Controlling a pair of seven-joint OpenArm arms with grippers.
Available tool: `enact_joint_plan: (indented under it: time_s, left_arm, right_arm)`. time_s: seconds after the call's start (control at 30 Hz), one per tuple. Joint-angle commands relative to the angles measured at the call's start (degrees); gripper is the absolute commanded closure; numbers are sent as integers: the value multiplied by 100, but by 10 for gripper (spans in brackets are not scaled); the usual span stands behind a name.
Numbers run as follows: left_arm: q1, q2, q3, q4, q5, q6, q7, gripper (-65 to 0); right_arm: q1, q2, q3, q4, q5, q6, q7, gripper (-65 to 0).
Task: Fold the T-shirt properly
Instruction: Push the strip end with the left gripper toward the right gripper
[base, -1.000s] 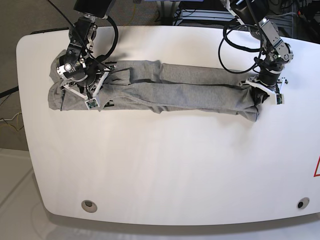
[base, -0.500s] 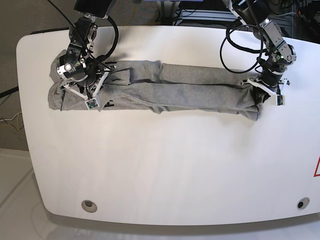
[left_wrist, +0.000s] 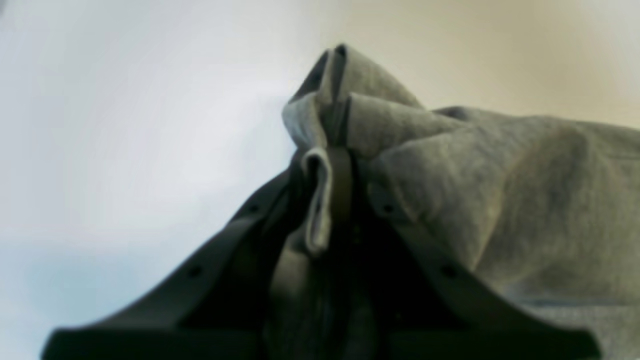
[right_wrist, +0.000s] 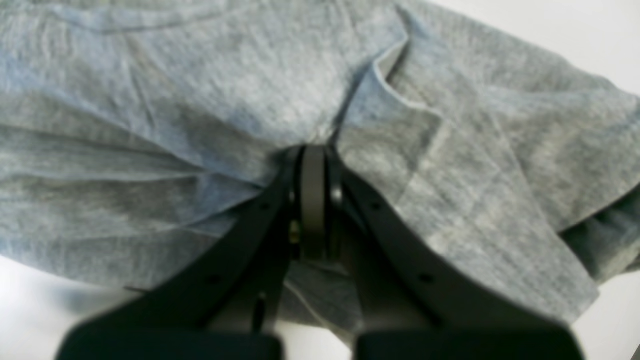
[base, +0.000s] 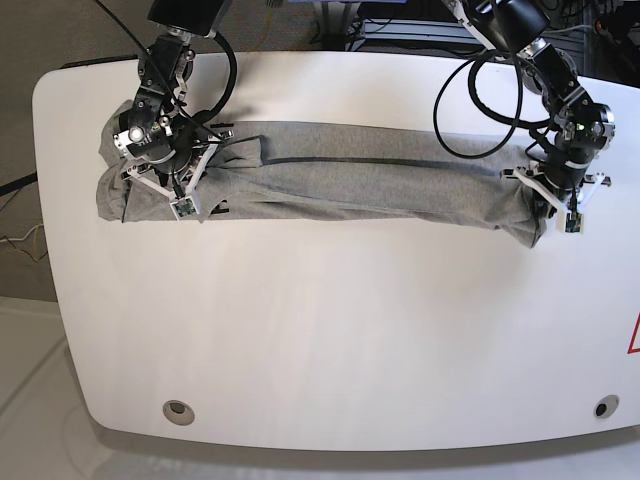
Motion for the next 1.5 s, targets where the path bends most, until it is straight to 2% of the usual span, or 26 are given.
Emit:
enact_joint_plan:
  time_s: [0.0, 0.33, 0.57, 0.83, 1.27, 1.47]
  left_arm:
    - [-69, 27, 137, 345, -83, -1, 80, -18]
    - [-43, 537, 709, 723, -48, -1, 141, -18]
    - [-8, 545, 1157, 740, -66, -1, 141, -18]
    - [151, 545, 2001, 714, -145, -1, 264, -18]
    - [643, 545, 3249, 705, -1771, -1, 229, -18]
    - [722, 545, 3759, 705, -2140, -1, 220, -18]
  right_arm:
    - [-86, -25, -17, -120, -169, 78, -367, 0]
    - [-86, -33, -17, -120, -169, 78, -367, 0]
    - [-86, -33, -17, -120, -169, 78, -367, 0]
    - [-86, -42, -17, -120, -169, 78, -367, 0]
    - [-86, -51, -17, -129, -161, 78, -367, 0]
    - [-86, -51, -9, -129, -161, 78, -367, 0]
